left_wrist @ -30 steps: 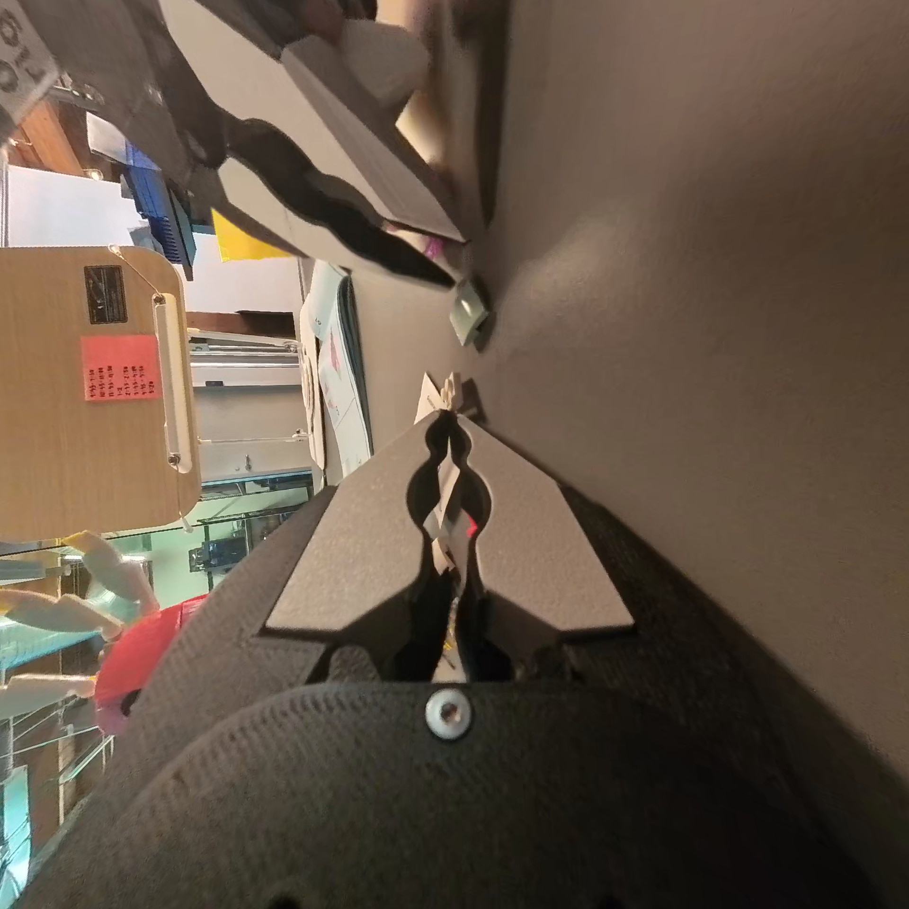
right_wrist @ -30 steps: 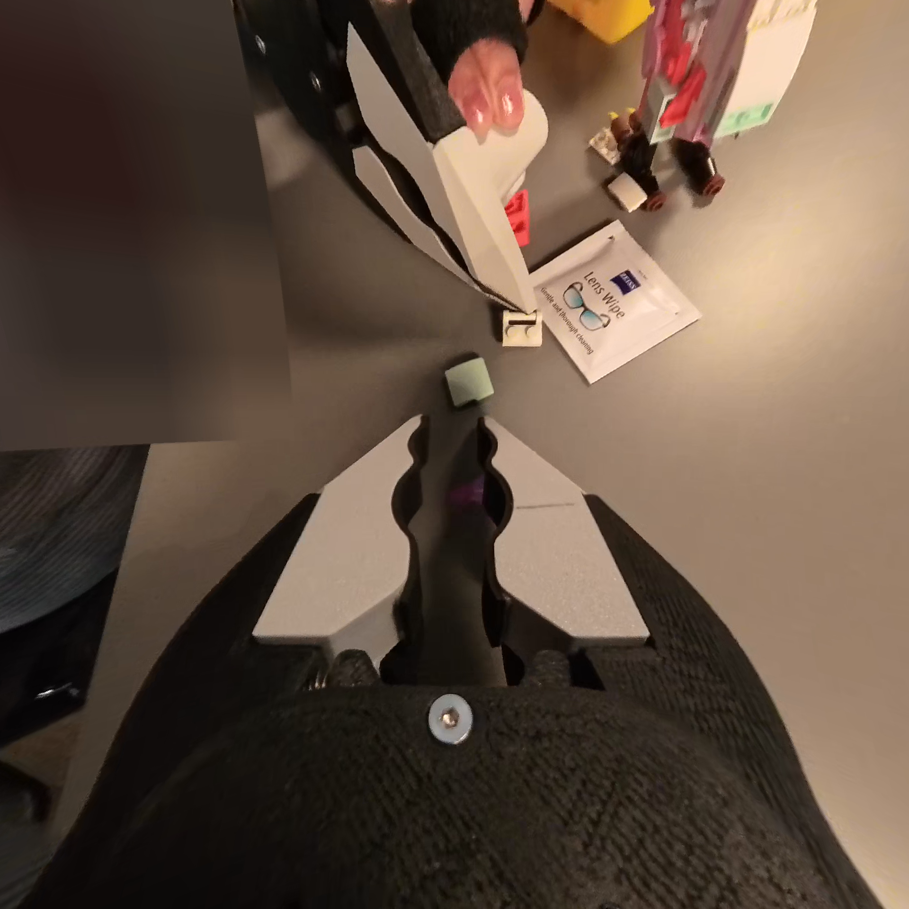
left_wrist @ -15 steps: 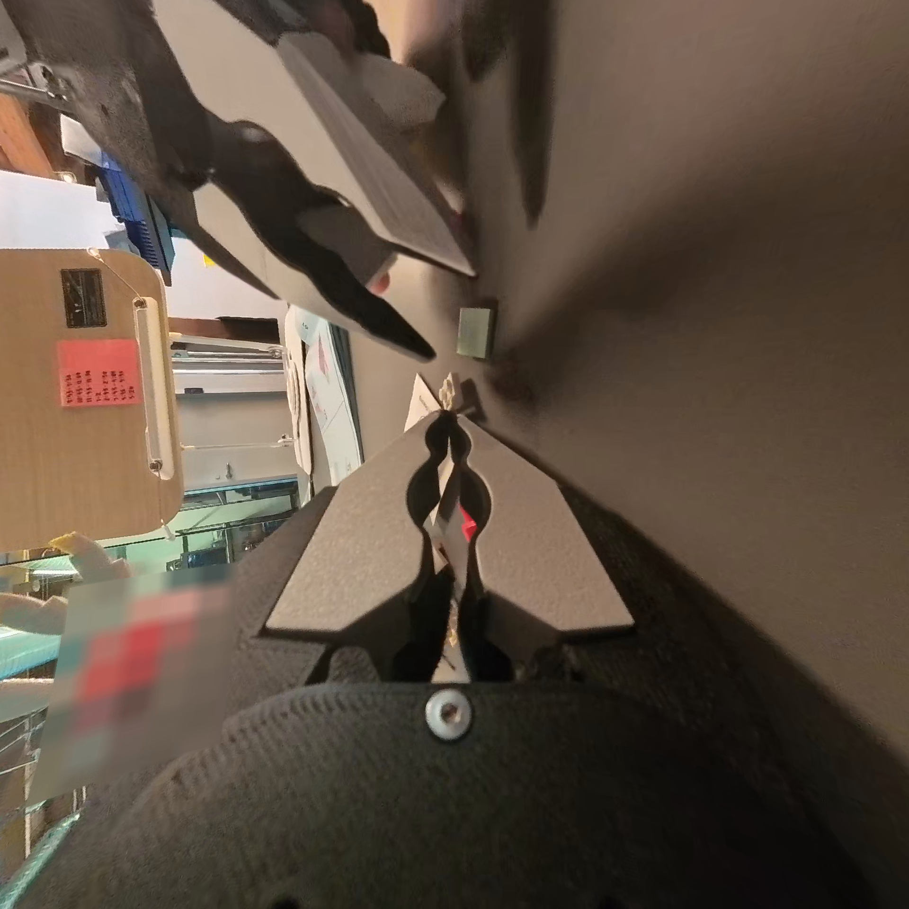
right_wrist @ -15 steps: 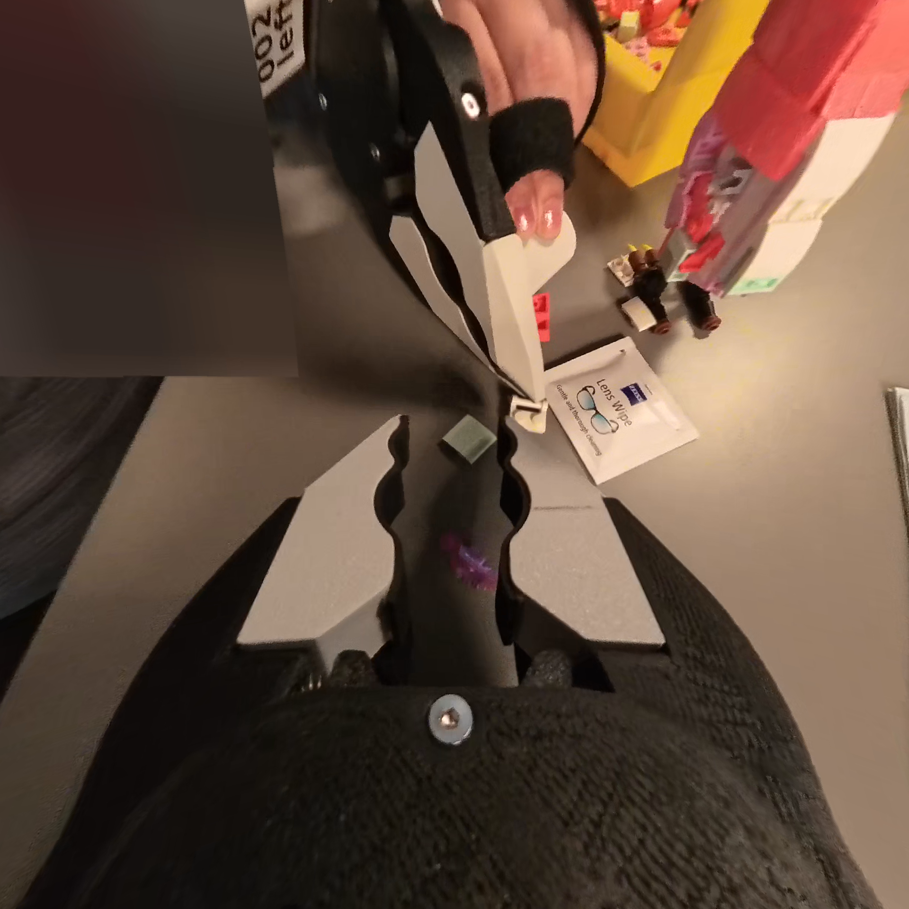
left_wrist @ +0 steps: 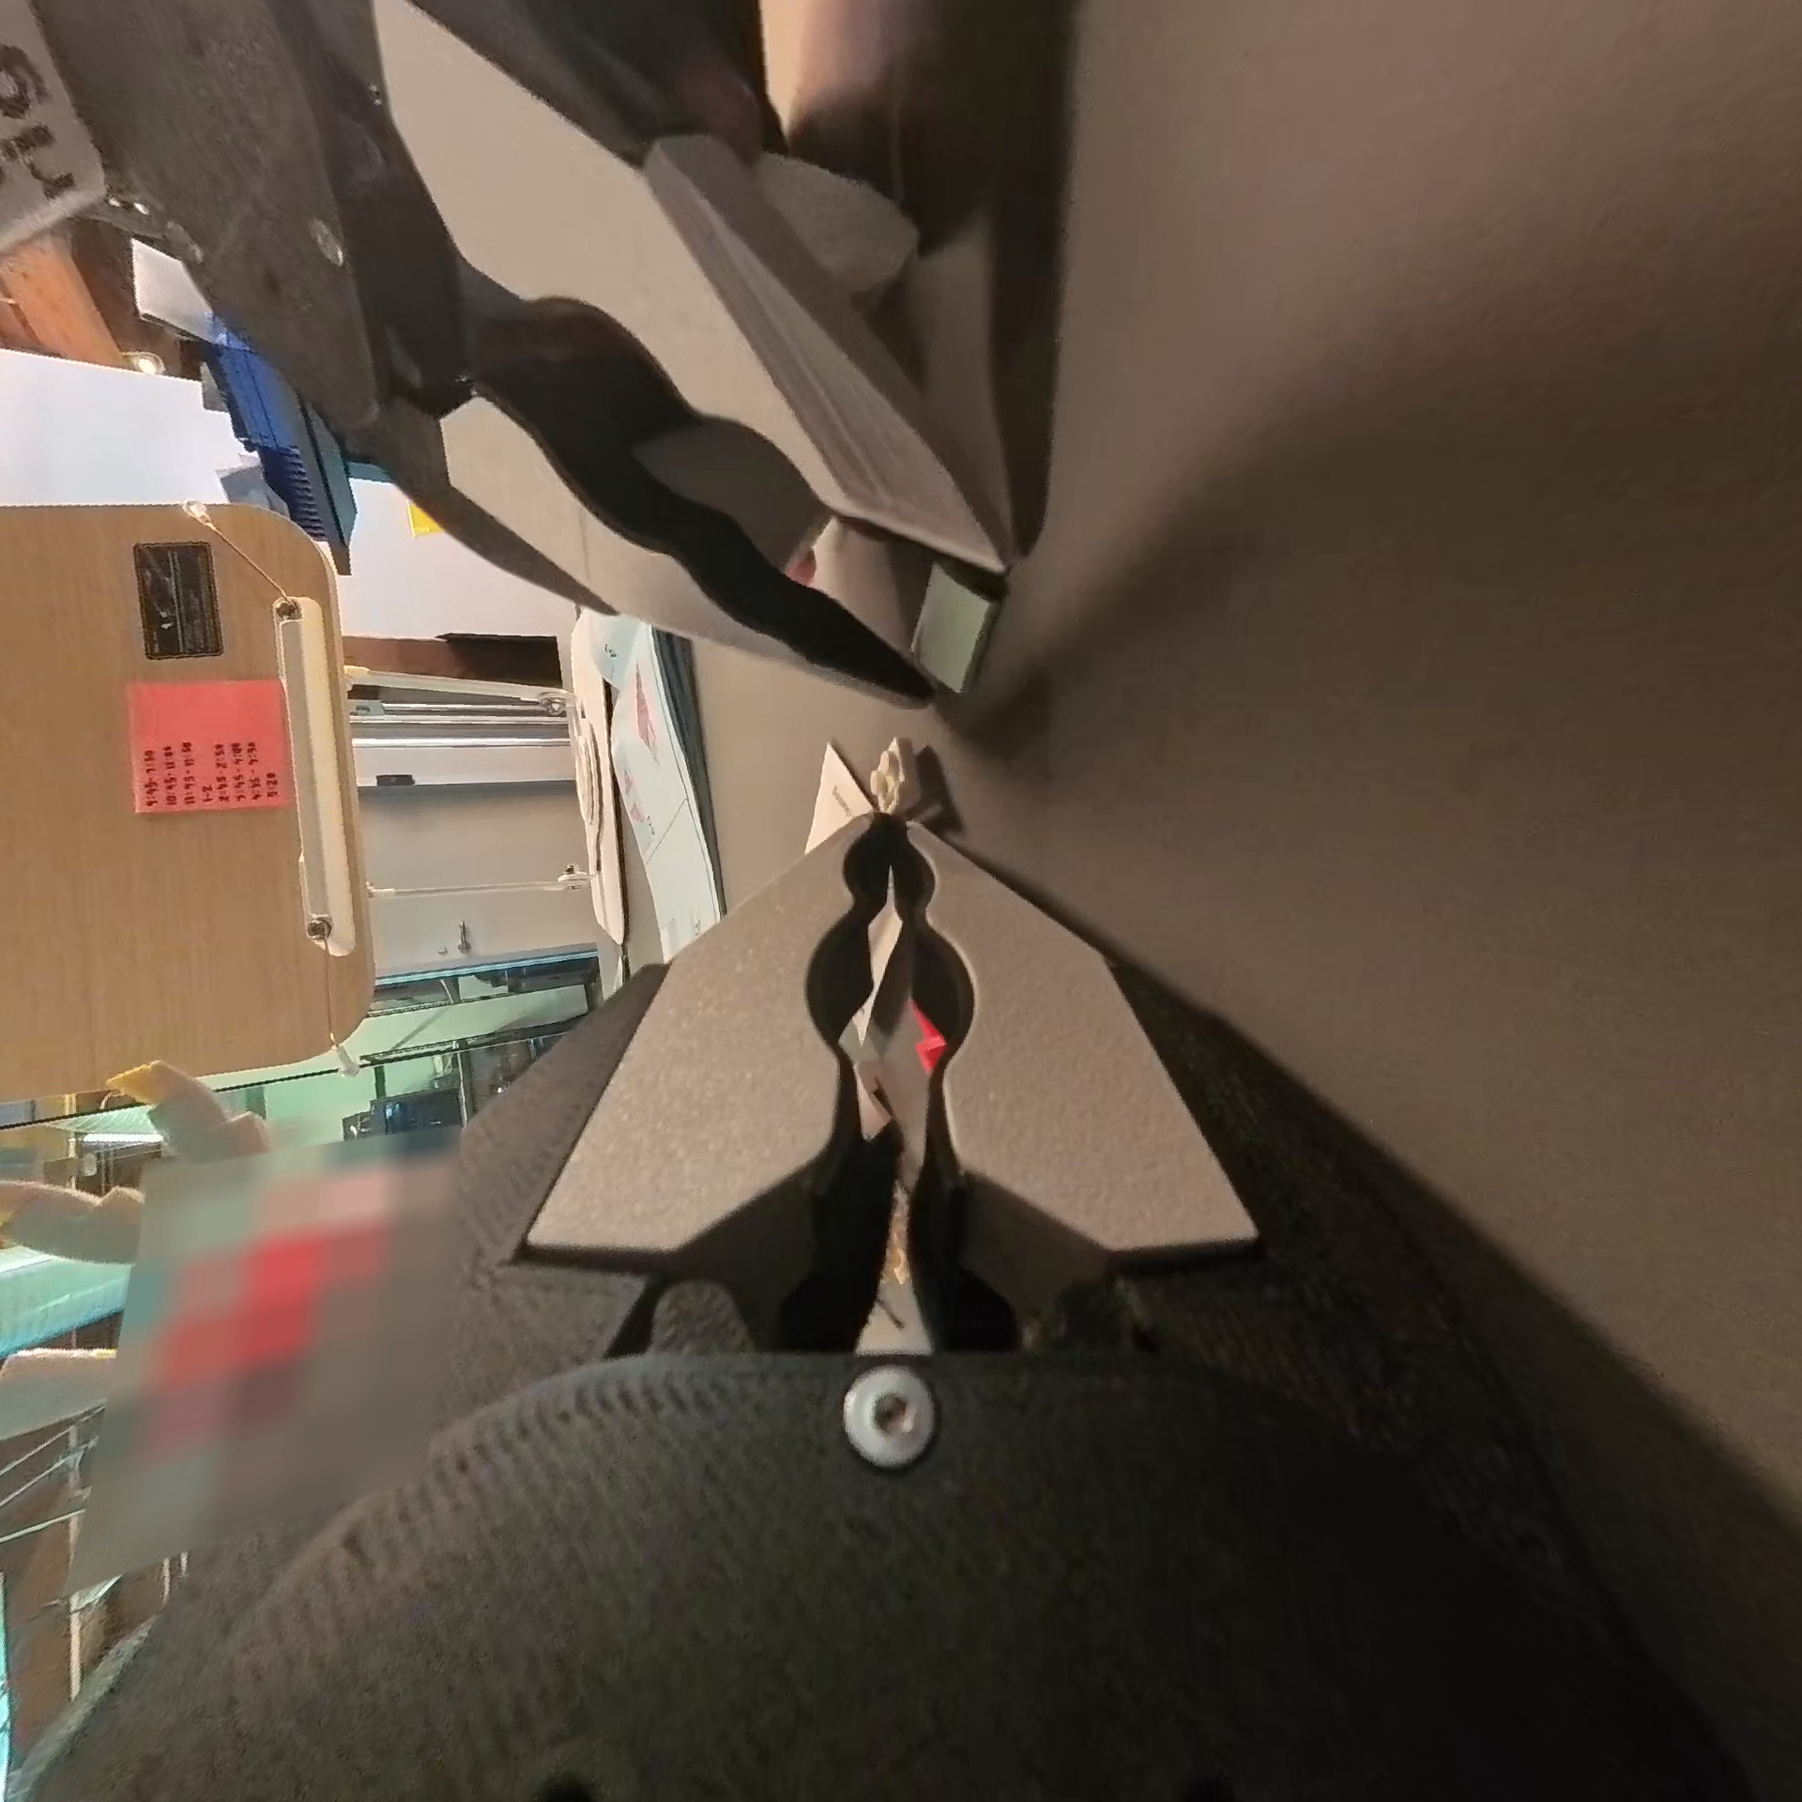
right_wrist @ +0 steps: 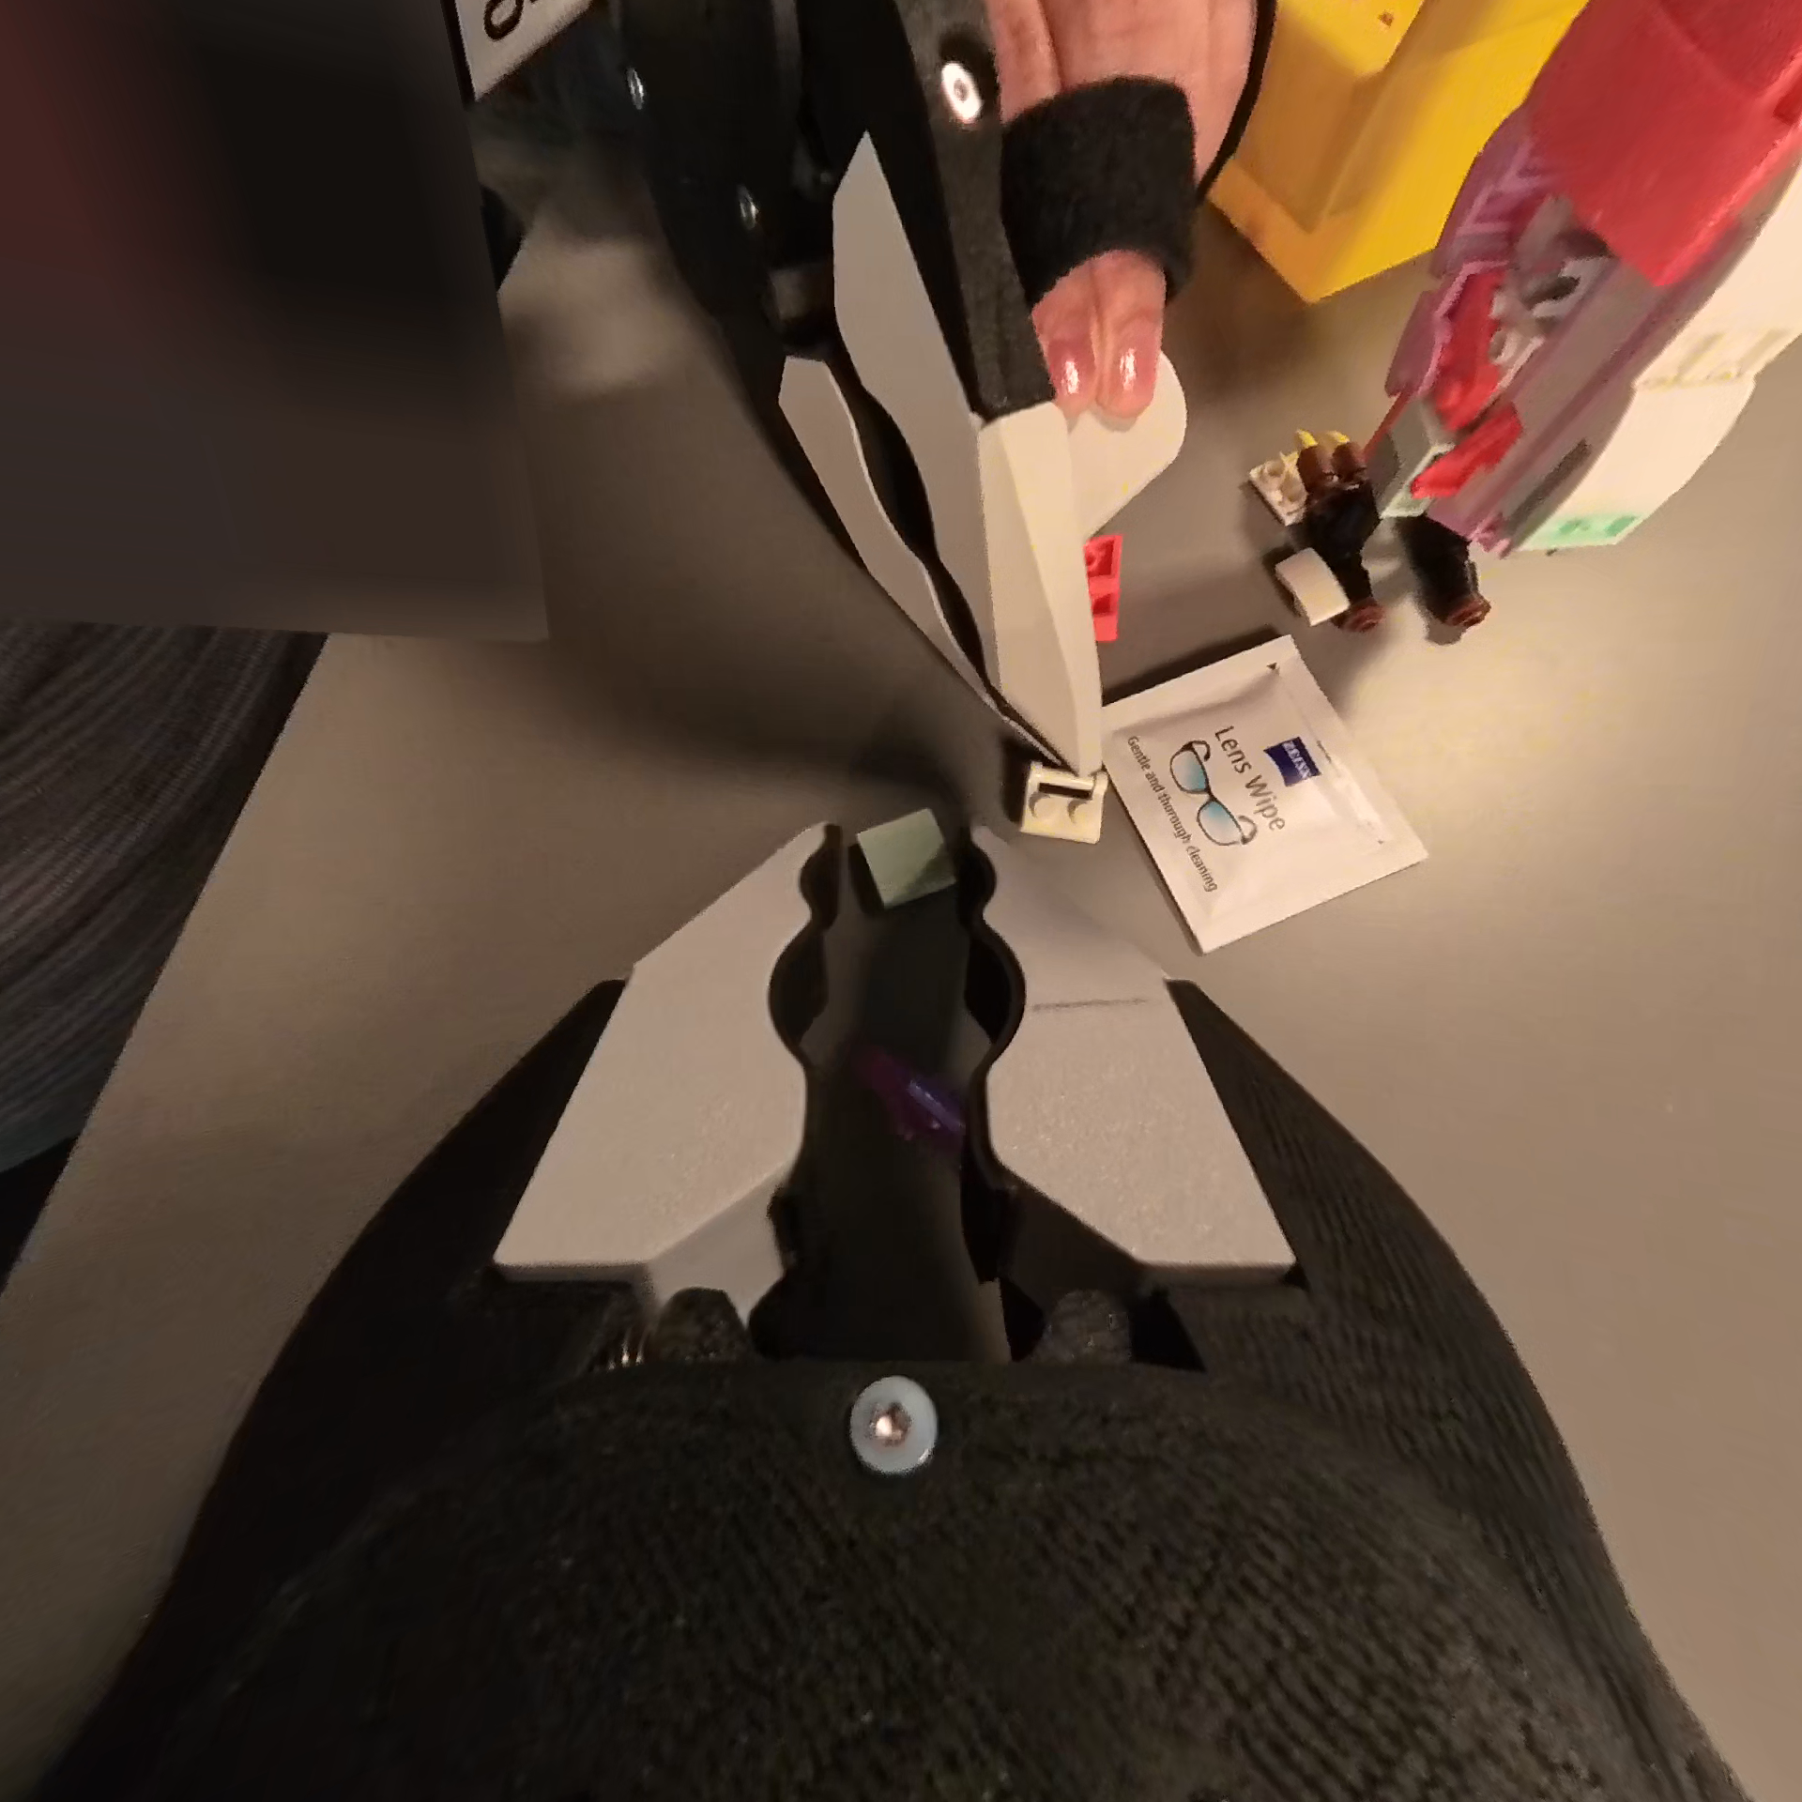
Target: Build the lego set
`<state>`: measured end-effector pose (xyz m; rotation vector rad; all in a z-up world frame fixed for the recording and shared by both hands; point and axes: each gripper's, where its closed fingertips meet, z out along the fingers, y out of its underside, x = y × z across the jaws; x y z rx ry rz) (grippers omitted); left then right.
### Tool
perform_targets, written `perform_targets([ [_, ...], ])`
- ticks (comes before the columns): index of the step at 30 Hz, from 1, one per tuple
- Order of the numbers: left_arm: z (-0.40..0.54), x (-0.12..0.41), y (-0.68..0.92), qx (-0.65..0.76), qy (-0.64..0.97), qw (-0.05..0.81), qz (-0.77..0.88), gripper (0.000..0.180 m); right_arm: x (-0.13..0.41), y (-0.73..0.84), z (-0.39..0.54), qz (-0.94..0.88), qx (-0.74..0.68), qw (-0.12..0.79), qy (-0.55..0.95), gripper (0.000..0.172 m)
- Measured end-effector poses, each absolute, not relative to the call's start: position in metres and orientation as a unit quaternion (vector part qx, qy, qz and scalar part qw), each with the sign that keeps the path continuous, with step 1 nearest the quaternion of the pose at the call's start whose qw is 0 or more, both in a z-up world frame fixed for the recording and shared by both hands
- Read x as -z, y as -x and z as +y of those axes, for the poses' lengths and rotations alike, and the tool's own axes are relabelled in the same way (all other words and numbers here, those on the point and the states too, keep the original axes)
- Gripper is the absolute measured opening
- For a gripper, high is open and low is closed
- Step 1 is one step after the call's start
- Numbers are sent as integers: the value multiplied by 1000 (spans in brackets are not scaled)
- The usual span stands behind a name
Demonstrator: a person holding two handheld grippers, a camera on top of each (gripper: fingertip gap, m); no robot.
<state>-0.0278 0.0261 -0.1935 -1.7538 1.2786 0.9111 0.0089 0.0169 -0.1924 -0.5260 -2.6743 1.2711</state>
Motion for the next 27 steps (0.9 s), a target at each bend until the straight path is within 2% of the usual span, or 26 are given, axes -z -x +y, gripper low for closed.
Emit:
perform_targets([
  [1, 26, 193, 28, -358, 688, 383, 502, 0, 193, -8, 17, -889, -419, 77, 169, 17],
  [10, 26, 193, 26, -369, 677, 381, 510, 0, 173, 16, 30, -855, -446, 131, 231, 15],
  [27, 25, 193, 21, -359, 672, 399, 510, 0, 188, 18, 28, -860, -423, 100, 269, 14],
])
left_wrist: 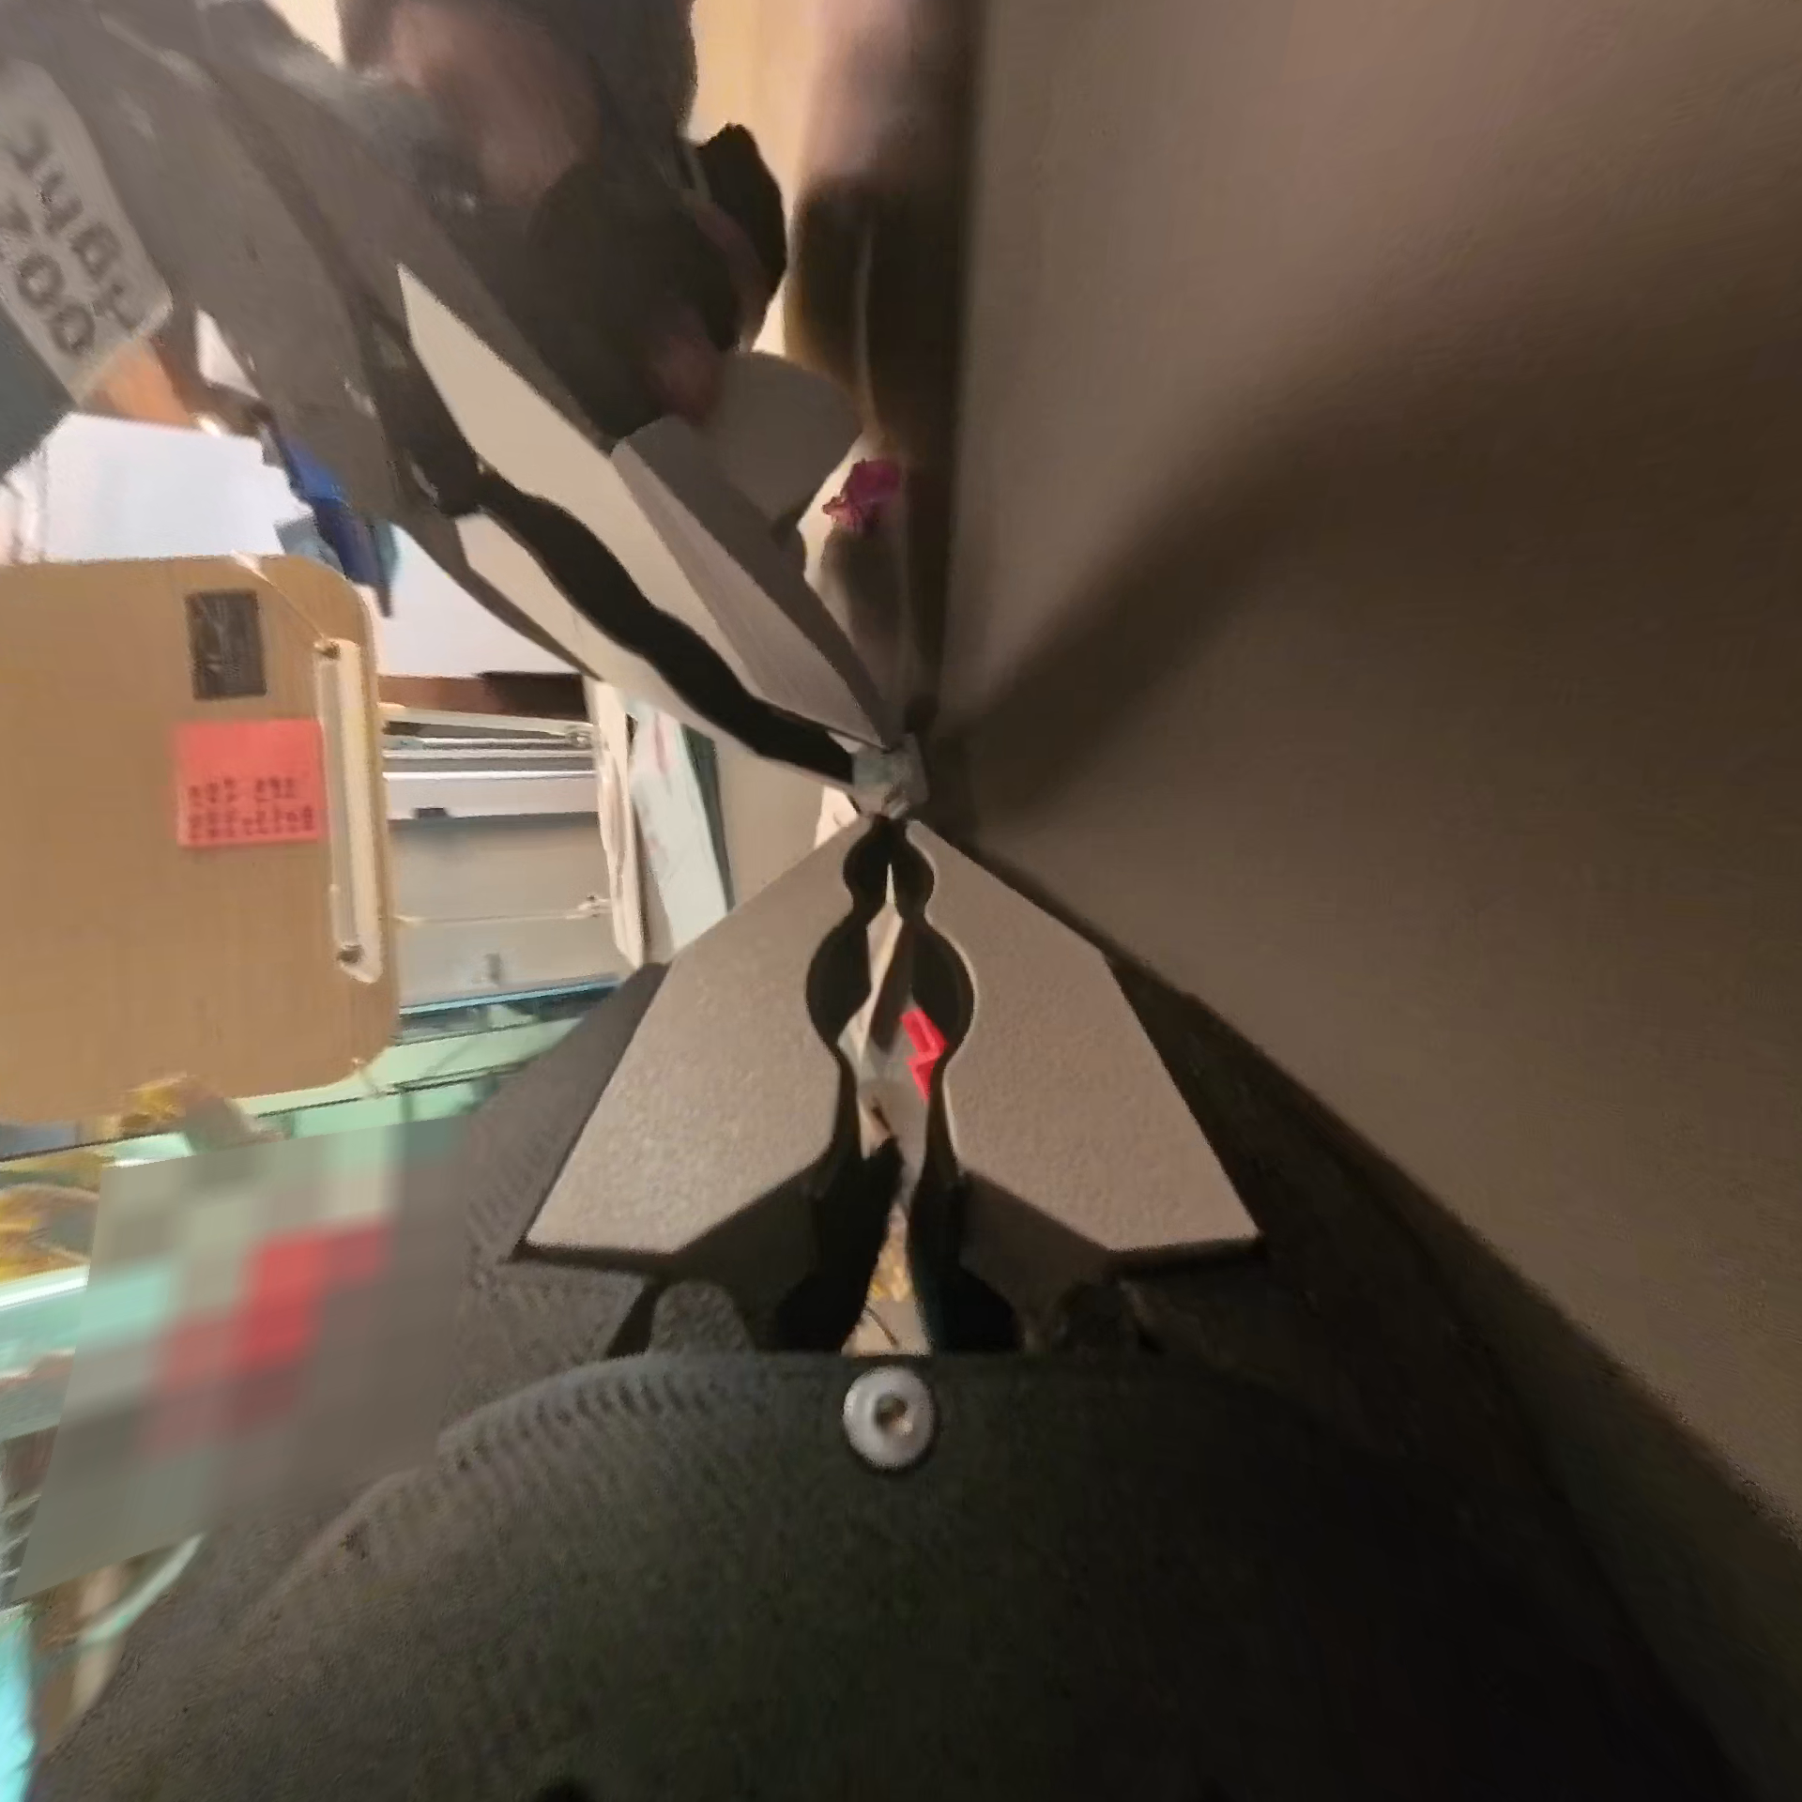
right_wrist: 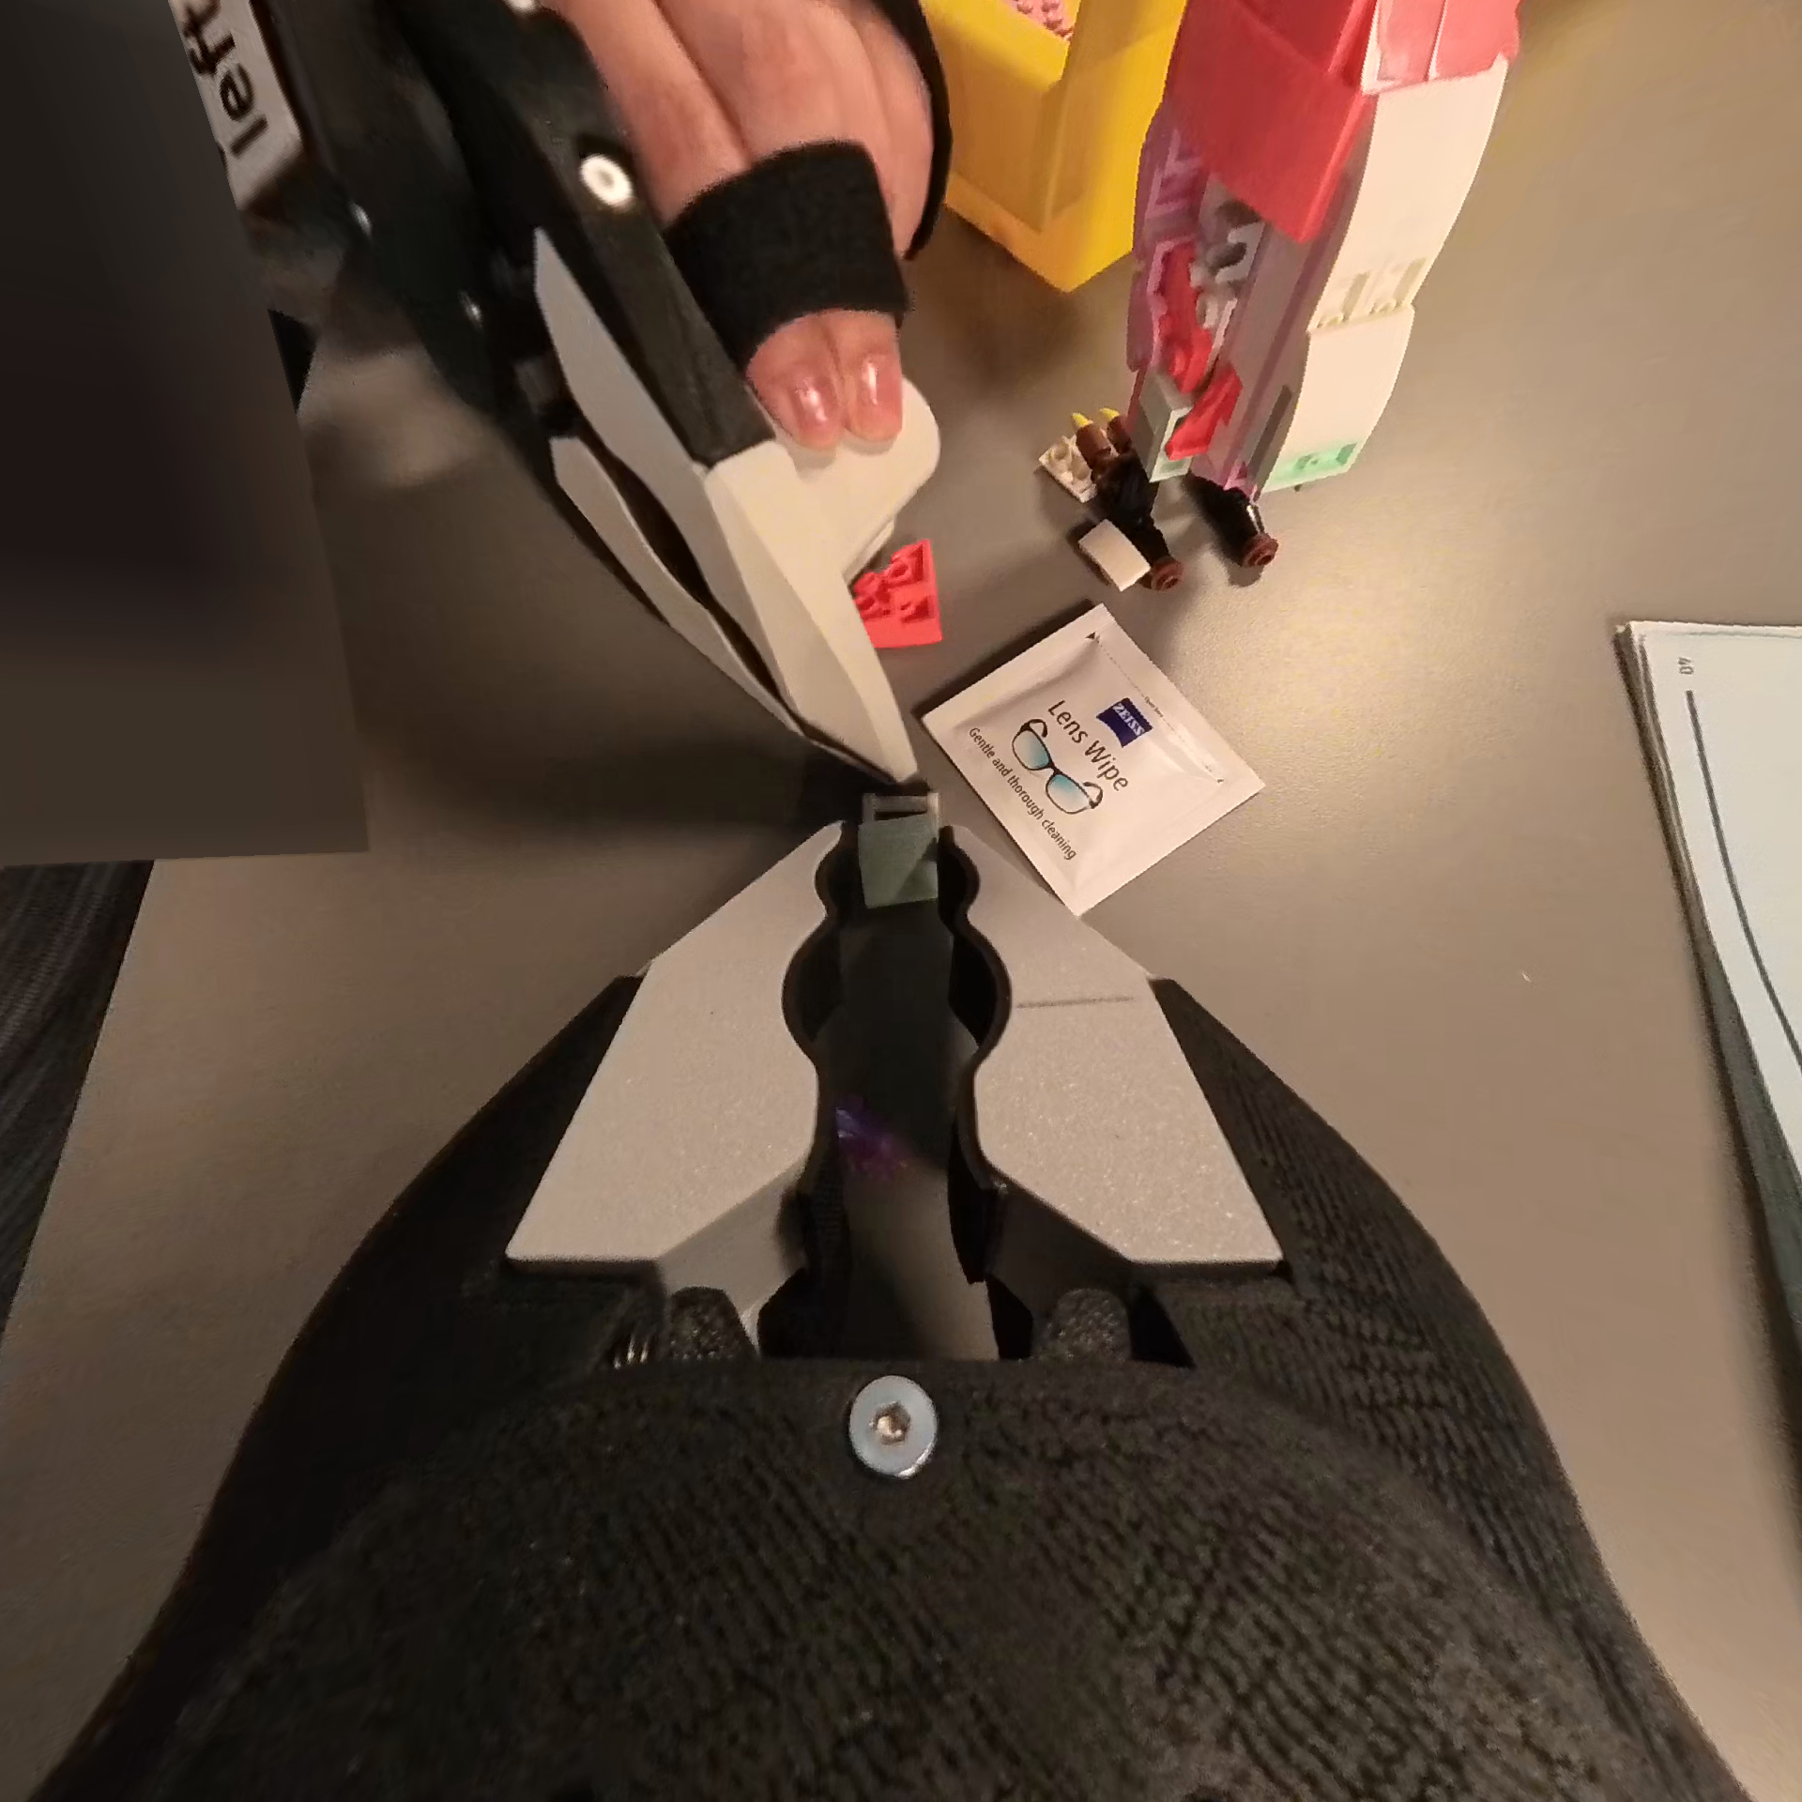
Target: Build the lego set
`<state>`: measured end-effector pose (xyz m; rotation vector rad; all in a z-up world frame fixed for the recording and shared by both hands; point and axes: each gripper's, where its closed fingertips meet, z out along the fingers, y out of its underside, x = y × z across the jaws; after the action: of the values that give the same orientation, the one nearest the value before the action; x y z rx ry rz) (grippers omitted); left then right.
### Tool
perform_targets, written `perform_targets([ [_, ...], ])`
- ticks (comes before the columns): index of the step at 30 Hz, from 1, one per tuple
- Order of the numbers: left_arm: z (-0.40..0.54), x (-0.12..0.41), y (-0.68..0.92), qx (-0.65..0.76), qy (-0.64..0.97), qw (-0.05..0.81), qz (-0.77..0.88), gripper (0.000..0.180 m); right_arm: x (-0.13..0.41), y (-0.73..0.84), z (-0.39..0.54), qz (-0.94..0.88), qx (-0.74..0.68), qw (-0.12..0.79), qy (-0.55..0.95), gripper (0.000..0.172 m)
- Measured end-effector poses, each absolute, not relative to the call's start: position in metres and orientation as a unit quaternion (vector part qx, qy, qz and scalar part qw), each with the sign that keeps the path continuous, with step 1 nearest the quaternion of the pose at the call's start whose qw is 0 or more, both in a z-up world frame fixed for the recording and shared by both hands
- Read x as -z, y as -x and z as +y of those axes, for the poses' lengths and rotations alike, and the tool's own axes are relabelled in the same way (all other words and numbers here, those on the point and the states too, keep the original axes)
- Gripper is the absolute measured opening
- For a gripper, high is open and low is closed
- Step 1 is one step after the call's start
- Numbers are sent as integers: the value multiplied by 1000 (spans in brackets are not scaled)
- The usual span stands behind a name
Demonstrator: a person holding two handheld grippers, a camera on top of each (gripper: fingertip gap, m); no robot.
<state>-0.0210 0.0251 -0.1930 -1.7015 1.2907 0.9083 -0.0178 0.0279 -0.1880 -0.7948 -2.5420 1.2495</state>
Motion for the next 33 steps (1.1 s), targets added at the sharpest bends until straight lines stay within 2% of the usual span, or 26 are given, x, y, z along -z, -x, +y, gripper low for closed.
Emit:
perform_targets([
  [5, 23, 186, 9, -178, 766, 459, 414, 17, 179, 19, 40, -854, -425, 118, 275, 15],
  [7, 28, 186, 15, -122, 808, 452, 357, 24, 182, 18, 43, -858, -418, 119, 274, 15],
  [16, 30, 193, 14, 16, 869, 419, 262, 24, 185, 16, 39, -863, -416, 123, 258, 15],
  [22, 29, 196, 10, 85, 884, 403, 222, 16, 193, 16, 46, -874, -379, 121, 278, 16],
  [26, 30, 195, 11, 74, 883, 406, 224, 16, 191, 14, 45, -875, -384, 129, 264, 42],
  [30, 33, 192, 20, 69, 888, 417, 181, 15, 180, 11, 33, -885, -384, 200, 174, 47],
  [33, 36, 177, 20, 116, 875, 451, 133, 15, 180, 22, 36, -892, -308, 315, 102, 44],
])
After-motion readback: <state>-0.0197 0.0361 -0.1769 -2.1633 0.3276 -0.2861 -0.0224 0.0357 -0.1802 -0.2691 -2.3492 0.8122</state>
